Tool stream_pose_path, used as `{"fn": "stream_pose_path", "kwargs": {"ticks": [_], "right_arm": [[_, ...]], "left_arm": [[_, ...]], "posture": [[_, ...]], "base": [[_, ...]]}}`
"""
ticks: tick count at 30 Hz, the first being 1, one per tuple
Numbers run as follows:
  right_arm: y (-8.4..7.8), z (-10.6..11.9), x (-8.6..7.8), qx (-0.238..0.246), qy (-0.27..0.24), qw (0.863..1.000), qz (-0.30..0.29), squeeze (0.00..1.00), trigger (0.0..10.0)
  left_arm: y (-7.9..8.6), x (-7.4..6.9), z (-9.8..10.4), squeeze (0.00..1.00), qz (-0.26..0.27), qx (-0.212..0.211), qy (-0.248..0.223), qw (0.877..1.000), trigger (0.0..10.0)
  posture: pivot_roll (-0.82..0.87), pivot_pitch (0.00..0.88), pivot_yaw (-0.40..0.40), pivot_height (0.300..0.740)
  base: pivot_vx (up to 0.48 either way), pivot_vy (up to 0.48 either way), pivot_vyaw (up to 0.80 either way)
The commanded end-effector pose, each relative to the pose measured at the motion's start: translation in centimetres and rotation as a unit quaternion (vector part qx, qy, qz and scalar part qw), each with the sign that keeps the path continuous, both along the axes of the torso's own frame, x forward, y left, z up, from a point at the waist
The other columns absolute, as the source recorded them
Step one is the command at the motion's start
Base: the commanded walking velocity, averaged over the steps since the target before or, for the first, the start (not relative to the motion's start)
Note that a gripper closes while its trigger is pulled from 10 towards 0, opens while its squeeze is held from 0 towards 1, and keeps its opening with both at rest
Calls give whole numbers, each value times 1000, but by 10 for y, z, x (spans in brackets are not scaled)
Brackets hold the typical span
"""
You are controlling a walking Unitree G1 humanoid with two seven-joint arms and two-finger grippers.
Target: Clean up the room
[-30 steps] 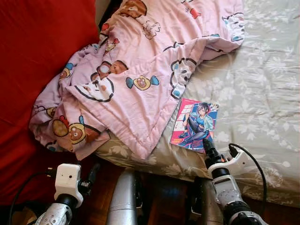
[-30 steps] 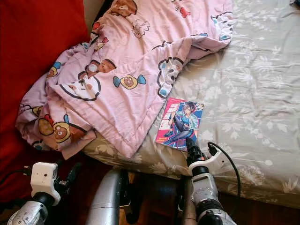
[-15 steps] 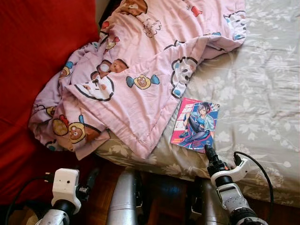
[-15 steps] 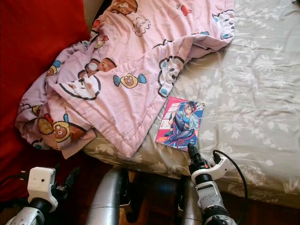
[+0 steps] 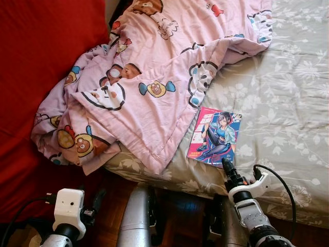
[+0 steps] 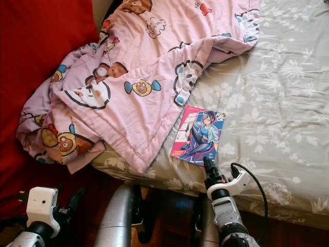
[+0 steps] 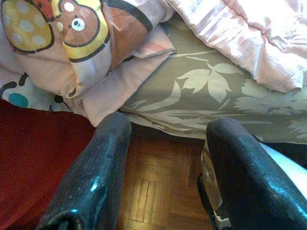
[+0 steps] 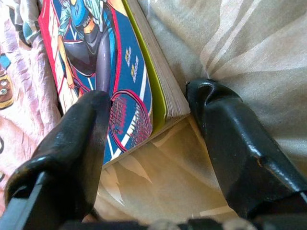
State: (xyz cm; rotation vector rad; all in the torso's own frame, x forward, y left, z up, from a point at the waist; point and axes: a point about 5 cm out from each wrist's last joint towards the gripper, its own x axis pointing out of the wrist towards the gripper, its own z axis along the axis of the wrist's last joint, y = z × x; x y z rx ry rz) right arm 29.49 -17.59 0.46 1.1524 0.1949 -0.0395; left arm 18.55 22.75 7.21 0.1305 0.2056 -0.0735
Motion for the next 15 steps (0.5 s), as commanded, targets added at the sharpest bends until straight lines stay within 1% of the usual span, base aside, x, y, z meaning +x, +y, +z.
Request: {"fn": "stream_pose_path", "kwargs": {"ticks": [1,2,4,5,7,8,9,10,11,13,15], "right_arm": [[5,-10,-8,7,32,999,-10,0,10000],[5,-10,-8,7,32,999,-10,0,10000],[-8,-15,-14,-4,54,997,-51,0,10000],[-12,-17,-16,-6,61,996,-64,0,10000],[-29,-25,-29,-10,82,990,-111,0,10000],[-29,-25,-29,-10,82,990,-111,0,10000],[-37,-29,-36,-12,92,987,-132,0,10000],[-46,-35,-47,-14,107,981,-160,0,10000],[-52,-39,-54,-15,116,978,-176,0,10000],[-60,-45,-66,-19,128,972,-197,0,10000],[-64,-49,-76,-22,136,968,-209,0,10000]], "left_arm": [[7,-7,-4,0,8,7,18,1000,10000],[7,-7,-4,0,8,7,18,1000,10000],[6,-5,-4,0,7,7,16,1000,10000],[5,-4,-4,0,6,6,16,1000,10000],[4,-1,-4,0,5,6,12,1000,10000],[4,-1,-4,0,5,6,12,1000,10000],[4,0,-3,0,4,6,11,1000,10000],[4,1,-3,0,4,7,10,1000,10000],[4,2,-3,0,4,7,10,1000,10000],[5,3,-3,0,4,8,9,1000,10000],[4,4,-3,0,1,10,7,1000,10000]], "posture": [[305,430,159,616],[305,430,159,616],[302,421,156,616],[301,419,155,616],[294,411,152,616],[294,411,152,616],[289,407,151,616],[283,405,151,616],[283,405,151,616],[275,403,152,616],[271,401,152,616]], "base": [[0,0,0],[0,0,0],[0,0,0],[0,0,0],[0,0,0],[0,0,0],[0,0,0],[0,0,0],[0,0,0],[0,0,0],[0,0,0]]}}
